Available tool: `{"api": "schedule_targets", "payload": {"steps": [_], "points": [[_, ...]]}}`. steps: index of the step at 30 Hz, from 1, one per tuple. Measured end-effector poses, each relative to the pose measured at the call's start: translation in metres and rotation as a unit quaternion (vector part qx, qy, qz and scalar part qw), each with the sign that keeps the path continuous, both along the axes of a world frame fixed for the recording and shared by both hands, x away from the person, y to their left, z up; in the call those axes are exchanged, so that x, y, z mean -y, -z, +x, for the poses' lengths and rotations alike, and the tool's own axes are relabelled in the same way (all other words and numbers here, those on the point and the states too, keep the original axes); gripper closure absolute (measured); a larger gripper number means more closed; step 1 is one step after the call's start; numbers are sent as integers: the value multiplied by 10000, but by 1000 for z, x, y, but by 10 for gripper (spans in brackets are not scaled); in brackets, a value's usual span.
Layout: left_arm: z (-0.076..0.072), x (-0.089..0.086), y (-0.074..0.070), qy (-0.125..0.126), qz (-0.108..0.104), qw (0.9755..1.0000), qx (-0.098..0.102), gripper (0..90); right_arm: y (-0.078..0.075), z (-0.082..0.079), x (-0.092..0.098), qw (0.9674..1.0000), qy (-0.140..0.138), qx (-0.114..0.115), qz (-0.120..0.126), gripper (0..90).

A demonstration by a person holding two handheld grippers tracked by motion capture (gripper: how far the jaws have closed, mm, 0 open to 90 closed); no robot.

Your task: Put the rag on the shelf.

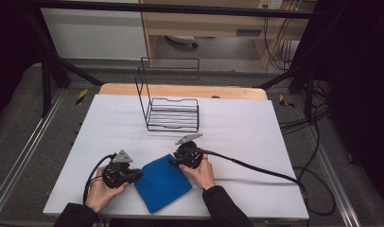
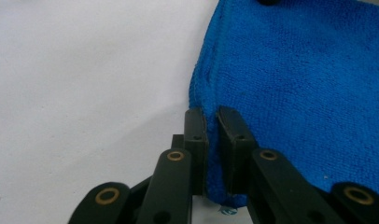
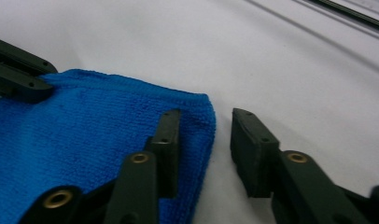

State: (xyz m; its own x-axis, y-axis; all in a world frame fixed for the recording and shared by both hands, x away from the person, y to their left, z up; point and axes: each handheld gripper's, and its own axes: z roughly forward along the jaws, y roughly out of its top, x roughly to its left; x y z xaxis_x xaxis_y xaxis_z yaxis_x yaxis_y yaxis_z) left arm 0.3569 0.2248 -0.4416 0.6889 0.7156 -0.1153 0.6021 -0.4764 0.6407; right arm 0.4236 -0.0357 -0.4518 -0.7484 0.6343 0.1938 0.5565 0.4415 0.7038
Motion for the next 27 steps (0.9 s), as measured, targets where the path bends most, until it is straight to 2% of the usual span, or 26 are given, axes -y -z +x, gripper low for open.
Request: {"api": "schedule_targets", "payload": {"steps": [5,6,7,12,14,17,20,24,27], "points": [[0,-1,0,-13,-32,10000,13,823,0,-2,-4,9999,-94,-92,0,792],[0,-1,0,-16,-36,10000,11,823,0,-2,-4,9999,-94,-92,0,792],[0,-1,0,-23,-43,10000,12,824,-1,-2,-5,9998,-100,-190,33,836],[-1,-1,0,-58,-64,10000,1,832,-4,2,-5,9995,-166,-260,57,870],[-2,-2,0,-107,-74,9999,-10,834,-6,5,-8,9996,-166,-197,92,873],[-3,-2,0,-196,-100,9998,-8,834,-10,10,-16,9996,-280,-49,-32,874],[-7,-3,-1,-319,-29,9995,40,834,-15,16,-26,9991,-415,118,-60,874],[-11,-5,-4,-484,53,9987,166,834,-21,25,-39,9973,-633,353,-108,873],[-12,-8,-5,-638,9,9978,178,831,-22,29,-48,9953,-809,496,-202,869]]}}
